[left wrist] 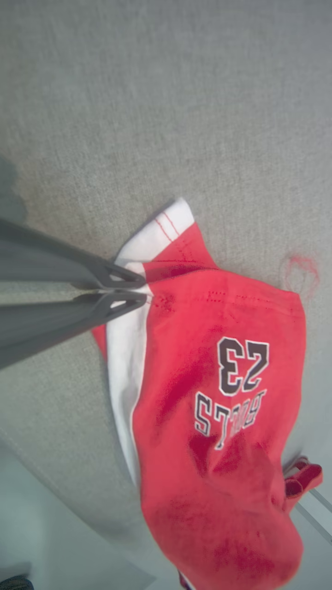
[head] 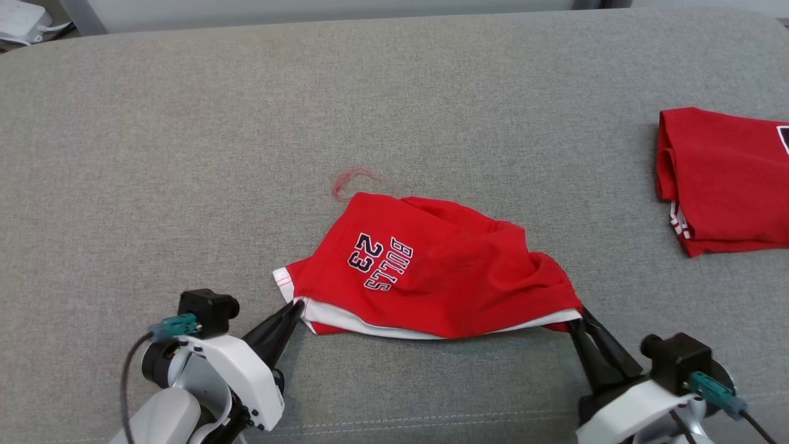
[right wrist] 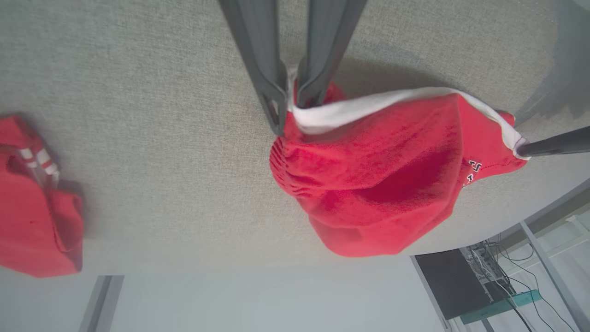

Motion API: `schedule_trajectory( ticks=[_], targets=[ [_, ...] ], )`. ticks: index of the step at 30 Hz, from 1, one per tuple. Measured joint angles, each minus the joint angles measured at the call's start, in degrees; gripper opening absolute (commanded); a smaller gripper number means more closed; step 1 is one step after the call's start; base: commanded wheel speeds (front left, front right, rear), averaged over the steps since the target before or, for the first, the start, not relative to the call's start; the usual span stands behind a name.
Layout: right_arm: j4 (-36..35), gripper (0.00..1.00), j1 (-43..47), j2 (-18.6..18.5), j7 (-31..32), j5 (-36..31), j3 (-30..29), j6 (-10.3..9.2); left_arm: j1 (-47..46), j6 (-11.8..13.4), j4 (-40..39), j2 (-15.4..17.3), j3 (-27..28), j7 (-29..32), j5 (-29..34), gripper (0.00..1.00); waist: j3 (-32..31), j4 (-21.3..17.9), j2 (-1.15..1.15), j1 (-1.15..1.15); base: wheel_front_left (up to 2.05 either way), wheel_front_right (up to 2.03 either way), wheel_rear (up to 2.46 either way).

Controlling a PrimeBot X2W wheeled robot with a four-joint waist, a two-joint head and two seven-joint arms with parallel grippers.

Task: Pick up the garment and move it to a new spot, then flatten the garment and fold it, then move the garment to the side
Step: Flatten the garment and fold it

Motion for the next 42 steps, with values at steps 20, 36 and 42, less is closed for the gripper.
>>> schedule_trajectory(
  ticks=[20,36,42],
  targets=[
    [23.2,0.0,-77.2,-13.9,5.9,1.8,19.8,0.31,-55.7,-0.5,5.6,4.5,13.3,-2.2,-5.4,0.0,1.6,-1.9,0.0,0.0,0.0,0.0,0.0],
    [33.7,0.0,-39.1,-9.9,-3.1,1.0,26.3,0.29,-10.2,0.7,3.6,-2.3,5.9,-15.2,-8.3,0.0,5.9,2.3,0.0,0.0,0.0,0.0,0.0],
    [31.7,0.0,-34.1,-8.5,-4.7,-2.2,21.1,0.29,-3.6,3.2,-1.1,-2.0,8.6,-15.2,-2.2,0.0,4.8,1.1,0.0,0.0,0.0,0.0,0.0]
  ],
)
